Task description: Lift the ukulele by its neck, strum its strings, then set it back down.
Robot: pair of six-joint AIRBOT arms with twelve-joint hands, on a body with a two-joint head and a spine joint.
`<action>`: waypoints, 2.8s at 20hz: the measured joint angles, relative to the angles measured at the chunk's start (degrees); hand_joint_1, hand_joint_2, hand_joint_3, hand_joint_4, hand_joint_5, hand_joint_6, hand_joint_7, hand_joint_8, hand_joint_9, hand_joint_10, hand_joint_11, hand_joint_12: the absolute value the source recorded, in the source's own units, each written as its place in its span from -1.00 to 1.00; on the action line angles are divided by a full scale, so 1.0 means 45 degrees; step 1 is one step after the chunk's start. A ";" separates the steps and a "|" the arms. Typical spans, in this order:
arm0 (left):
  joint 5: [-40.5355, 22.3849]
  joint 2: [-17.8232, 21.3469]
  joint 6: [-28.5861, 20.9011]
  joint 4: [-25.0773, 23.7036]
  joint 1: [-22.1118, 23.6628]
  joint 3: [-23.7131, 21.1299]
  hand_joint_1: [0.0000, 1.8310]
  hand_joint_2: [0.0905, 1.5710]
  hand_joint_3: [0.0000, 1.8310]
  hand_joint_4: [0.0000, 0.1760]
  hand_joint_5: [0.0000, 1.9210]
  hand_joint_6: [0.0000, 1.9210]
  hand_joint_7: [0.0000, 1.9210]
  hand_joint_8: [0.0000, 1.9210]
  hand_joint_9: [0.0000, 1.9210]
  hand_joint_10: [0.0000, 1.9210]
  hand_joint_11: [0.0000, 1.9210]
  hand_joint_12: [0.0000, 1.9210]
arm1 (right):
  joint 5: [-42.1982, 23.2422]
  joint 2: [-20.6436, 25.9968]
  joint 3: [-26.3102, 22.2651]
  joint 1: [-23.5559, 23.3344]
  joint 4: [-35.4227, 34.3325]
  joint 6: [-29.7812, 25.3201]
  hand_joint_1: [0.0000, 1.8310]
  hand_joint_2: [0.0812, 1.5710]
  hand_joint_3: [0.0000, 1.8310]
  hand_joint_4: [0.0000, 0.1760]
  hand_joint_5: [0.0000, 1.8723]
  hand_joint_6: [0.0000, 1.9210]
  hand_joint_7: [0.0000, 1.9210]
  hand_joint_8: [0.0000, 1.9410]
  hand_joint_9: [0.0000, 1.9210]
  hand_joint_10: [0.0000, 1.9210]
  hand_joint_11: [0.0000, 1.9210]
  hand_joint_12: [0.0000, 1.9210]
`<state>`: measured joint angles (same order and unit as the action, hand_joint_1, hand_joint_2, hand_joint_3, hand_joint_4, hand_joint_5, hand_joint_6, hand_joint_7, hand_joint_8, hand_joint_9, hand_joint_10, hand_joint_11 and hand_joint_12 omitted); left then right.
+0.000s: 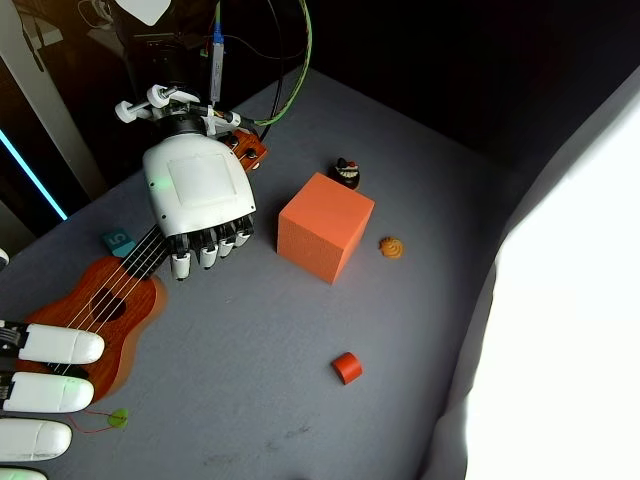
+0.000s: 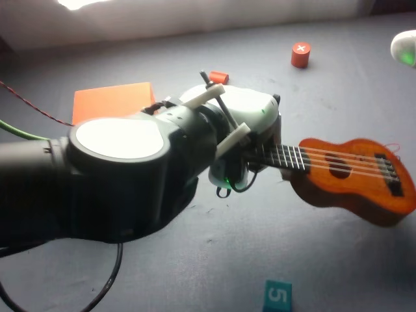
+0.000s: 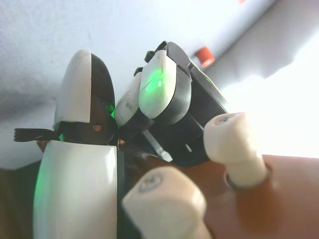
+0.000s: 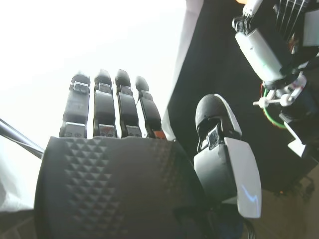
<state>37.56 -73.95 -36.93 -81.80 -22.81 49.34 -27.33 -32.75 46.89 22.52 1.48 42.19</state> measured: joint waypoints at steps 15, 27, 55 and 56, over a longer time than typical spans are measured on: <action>0.0418 -0.0831 -0.0083 -0.0583 -0.0884 0.1030 0.27 0.52 -1.00 -1.00 0.13 0.80 0.44 1.00 0.55 1.00 0.62 1.00 | -0.0175 0.0000 -0.0102 0.0092 0.0000 0.0000 -0.94 0.69 -1.00 -1.00 -0.88 -0.99 -0.90 -1.00 -0.92 -0.99 -1.00 -0.86; 0.0282 -0.0753 -0.0044 -0.0413 -0.1574 0.0913 -0.57 0.50 -0.98 -1.00 -0.07 1.00 0.12 1.00 0.23 1.00 0.31 1.00 | -0.0248 0.0000 -0.0165 0.0092 0.0010 0.0000 -0.94 0.69 -1.00 -1.00 -0.91 -0.99 -0.92 -0.99 -0.94 -0.99 -0.98 -0.99; -0.1209 -0.0481 0.3342 0.0408 -0.1137 0.2147 -1.00 0.13 -1.00 0.55 -1.00 -1.00 -1.00 -1.00 -1.00 -1.00 -1.00 -1.00 | -0.0340 0.0010 -0.0189 0.0131 0.0005 0.0000 -0.94 0.69 -1.00 -1.00 -0.95 -1.00 -0.93 -1.00 -0.94 -1.00 -1.00 -0.99; -0.1253 -0.0384 0.3570 0.0369 -0.1098 0.2142 -1.00 0.12 -1.00 0.50 -1.00 -1.00 -1.00 -1.00 -1.00 -1.00 -1.00 -1.00 | -0.0345 0.0010 -0.0189 0.0131 0.0019 0.0000 -0.96 0.70 -1.00 -1.00 -0.95 -1.00 -0.93 -1.00 -0.95 -1.00 -1.00 -0.99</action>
<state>31.92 -75.68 -20.86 -80.14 -27.75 58.98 -28.88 -32.71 46.04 23.11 1.56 42.19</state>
